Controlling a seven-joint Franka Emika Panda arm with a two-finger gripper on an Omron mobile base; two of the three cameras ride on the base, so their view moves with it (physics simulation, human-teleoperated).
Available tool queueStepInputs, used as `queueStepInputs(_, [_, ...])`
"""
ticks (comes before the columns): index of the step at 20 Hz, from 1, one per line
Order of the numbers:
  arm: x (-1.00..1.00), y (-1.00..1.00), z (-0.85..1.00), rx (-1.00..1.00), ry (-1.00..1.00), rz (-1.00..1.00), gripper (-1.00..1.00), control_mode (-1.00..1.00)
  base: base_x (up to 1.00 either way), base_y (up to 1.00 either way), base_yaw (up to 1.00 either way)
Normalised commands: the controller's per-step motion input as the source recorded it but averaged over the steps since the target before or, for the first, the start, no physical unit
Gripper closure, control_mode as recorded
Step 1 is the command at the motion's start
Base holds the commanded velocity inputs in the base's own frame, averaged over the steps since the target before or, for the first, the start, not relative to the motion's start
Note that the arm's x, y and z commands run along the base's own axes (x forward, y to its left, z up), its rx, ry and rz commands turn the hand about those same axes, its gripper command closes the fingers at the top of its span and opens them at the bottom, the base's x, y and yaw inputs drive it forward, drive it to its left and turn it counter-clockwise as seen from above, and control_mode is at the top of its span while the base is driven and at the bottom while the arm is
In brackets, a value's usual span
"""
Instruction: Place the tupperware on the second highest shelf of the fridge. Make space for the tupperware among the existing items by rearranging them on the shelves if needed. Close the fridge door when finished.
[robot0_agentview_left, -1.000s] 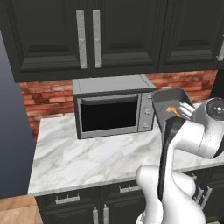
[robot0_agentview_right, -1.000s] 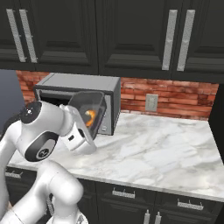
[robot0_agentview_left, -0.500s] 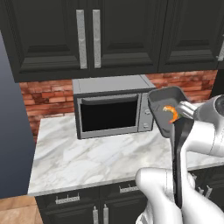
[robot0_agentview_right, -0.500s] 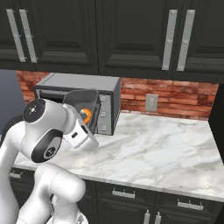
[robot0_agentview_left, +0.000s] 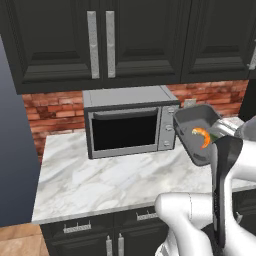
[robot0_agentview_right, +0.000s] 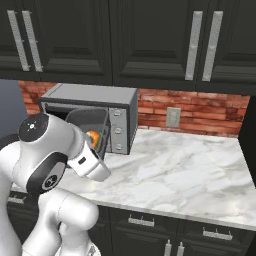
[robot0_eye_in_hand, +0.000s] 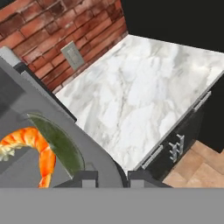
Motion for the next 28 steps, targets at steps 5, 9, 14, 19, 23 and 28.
queueStepInputs(5, [-0.76,-0.06,-0.15,0.00,-0.02,0.11,1.00,-1.00,0.00,0.00,0.00])
queueStepInputs(9, [0.42,-0.08,0.02,0.08,0.00,0.14,1.00,-1.00,0.00,0.00,0.00])
queueStepInputs(14, [0.49,0.00,0.00,0.02,0.00,0.03,1.00,-1.00,0.00,0.00,0.00])
queueStepInputs(19, [0.06,-0.02,0.00,0.01,0.00,0.00,1.00,-1.00,0.00,0.00,0.00])
queueStepInputs(23, [0.04,0.00,0.00,0.00,0.00,0.00,1.00,-1.00,0.00,0.00,0.00])
queueStepInputs(28, [0.02,0.00,0.00,0.00,0.00,0.00,1.00,1.00,-0.12,0.00,0.00])
